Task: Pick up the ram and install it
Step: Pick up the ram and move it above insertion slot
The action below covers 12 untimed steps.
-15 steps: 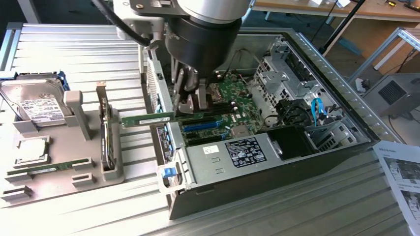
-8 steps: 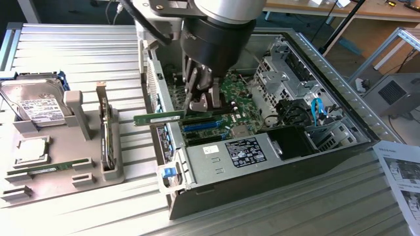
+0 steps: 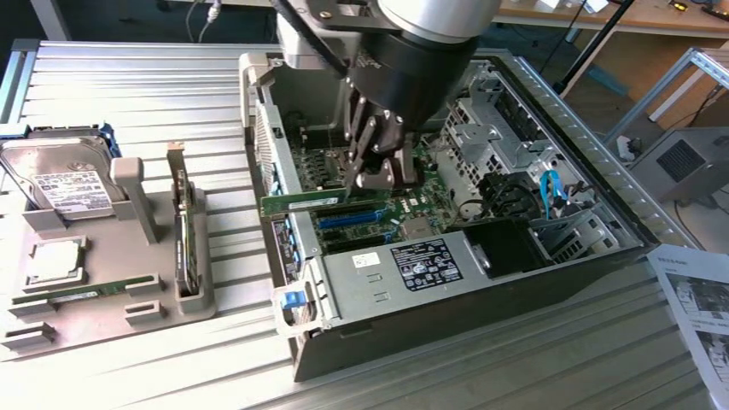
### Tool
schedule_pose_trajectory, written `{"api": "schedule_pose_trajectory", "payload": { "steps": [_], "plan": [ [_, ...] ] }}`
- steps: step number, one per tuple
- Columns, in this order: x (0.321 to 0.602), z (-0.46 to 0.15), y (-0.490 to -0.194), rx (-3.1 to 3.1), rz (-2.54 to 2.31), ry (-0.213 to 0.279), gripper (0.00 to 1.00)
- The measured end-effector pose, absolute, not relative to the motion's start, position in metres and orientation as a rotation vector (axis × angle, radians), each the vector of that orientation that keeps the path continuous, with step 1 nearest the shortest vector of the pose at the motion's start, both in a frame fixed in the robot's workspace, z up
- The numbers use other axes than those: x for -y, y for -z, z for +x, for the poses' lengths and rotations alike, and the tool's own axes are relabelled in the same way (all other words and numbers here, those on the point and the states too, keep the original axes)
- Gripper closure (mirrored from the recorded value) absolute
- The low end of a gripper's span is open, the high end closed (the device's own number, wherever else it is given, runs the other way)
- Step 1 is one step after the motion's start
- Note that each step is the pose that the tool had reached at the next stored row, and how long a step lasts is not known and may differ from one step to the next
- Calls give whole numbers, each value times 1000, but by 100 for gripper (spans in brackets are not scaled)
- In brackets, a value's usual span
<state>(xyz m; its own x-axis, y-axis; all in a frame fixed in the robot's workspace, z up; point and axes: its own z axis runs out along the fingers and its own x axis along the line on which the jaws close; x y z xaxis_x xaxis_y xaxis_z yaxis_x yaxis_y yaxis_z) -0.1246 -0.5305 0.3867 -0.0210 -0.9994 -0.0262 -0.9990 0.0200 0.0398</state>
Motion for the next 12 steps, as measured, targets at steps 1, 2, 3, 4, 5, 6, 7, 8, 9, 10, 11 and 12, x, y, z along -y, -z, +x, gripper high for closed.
{"api": "schedule_pose_trajectory", "payload": {
  "steps": [1, 2, 3, 4, 5, 6, 7, 8, 9, 10, 11, 12],
  "plan": [
    [530, -121, -387, 2237, 2192, 73, 88],
    [530, -119, -387, 2237, 2192, 73, 88],
    [530, -116, -387, 2237, 2191, 73, 88],
    [530, -113, -387, 2237, 2192, 73, 88],
    [530, -110, -387, 2237, 2192, 73, 88],
    [530, -107, -387, 2237, 2192, 73, 88],
    [530, -104, -387, 2237, 2192, 73, 88],
    [530, -100, -387, 2237, 2192, 73, 88],
    [530, -95, -387, 2237, 2192, 73, 88],
    [530, -93, -387, 2237, 2192, 73, 88],
    [530, -90, -387, 2237, 2192, 73, 88],
    [530, -87, -387, 2237, 2192, 73, 88]
  ]
}}
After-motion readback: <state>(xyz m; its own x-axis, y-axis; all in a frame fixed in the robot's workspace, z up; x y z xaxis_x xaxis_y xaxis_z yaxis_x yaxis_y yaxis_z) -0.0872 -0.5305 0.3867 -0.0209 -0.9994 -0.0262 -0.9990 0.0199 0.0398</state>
